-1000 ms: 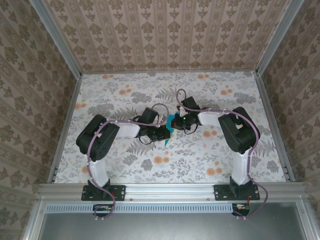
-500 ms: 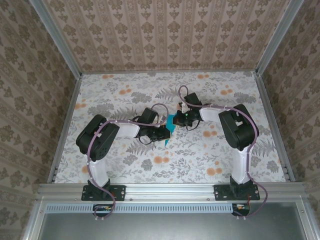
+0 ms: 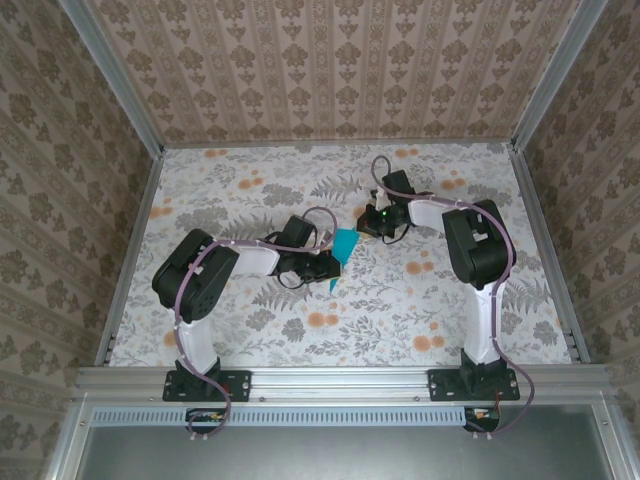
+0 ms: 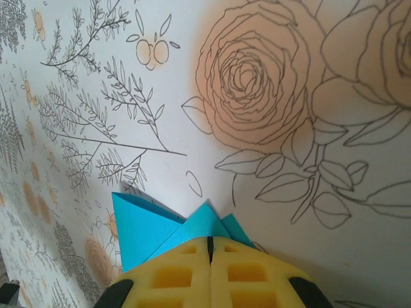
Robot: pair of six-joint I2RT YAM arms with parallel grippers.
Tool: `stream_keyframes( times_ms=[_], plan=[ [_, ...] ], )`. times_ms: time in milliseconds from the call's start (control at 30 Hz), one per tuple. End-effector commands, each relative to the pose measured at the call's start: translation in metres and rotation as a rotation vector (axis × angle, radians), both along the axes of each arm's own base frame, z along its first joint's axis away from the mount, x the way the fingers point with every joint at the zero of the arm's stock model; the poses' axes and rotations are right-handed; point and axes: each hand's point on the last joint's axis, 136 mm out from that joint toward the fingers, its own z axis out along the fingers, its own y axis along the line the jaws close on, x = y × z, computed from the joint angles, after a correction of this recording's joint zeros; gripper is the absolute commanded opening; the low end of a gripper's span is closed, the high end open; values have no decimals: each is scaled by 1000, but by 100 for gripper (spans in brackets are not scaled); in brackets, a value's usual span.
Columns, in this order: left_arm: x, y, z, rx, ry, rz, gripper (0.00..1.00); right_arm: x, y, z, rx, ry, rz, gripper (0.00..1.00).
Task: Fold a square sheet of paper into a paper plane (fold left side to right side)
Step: Fold the wing for the fifth time at the center of the table.
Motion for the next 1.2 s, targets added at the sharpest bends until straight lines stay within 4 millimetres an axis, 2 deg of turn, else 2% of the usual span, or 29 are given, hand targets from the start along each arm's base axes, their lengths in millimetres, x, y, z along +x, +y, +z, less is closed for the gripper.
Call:
stream_keyframes(
  times_ms=[0,133,233,333,433,500,600,767,933,1067,1167],
  plan=[
    [-24,23,-32,111,106,14,12,24,-29,-6,-64,-31,-60,0],
    [-21,20,-28,101,93,13,12,35,-37,19,-65,-84,-71,0],
    [-19,18,-24,93,78,14,12,30,-34,43,-48,-120,-63,0],
    [-17,16,-21,85,71,16,12,8,-19,61,12,-137,-42,0],
    [-16,15,-19,82,64,18,13,-21,9,70,86,-134,-7,0],
    [-15,14,-16,78,60,16,13,-40,24,67,98,-115,15,0],
    [-15,13,-15,75,59,13,13,-57,42,59,126,-87,29,0],
    [-12,8,-7,55,47,9,14,-63,55,25,96,5,45,0],
    [-6,5,17,27,4,9,20,-70,46,-5,16,106,15,0],
    [-6,6,38,-2,-21,-2,27,-79,39,-20,-32,161,20,0],
    [-10,13,49,-14,-20,-7,29,-84,37,-28,-52,190,28,0]
  ],
)
